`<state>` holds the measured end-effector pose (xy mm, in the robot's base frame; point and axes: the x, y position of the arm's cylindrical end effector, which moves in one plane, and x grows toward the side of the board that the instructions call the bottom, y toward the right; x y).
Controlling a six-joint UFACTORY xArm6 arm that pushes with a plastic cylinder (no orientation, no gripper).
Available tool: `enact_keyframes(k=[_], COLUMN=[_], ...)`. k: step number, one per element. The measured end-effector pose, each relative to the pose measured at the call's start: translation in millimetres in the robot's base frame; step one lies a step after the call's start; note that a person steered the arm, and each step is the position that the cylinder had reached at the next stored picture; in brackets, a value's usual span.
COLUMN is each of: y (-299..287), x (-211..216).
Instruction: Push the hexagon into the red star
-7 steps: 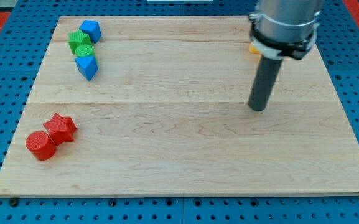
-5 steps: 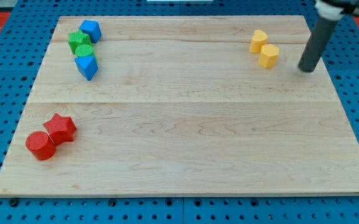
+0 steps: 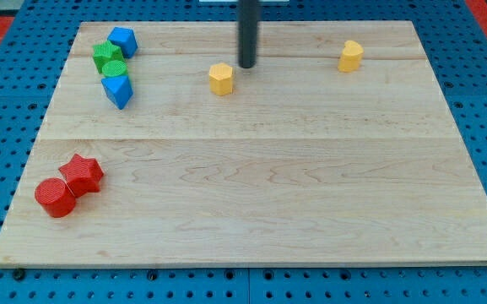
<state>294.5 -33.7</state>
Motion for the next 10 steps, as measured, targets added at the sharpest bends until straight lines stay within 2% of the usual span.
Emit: enact_keyframes(k=[1, 3, 4, 5, 6, 7, 8, 9, 10], y=[-44, -52, -24, -17, -9, 39, 22, -57, -103], x=[49, 42, 44, 74, 83, 75, 108, 129, 156])
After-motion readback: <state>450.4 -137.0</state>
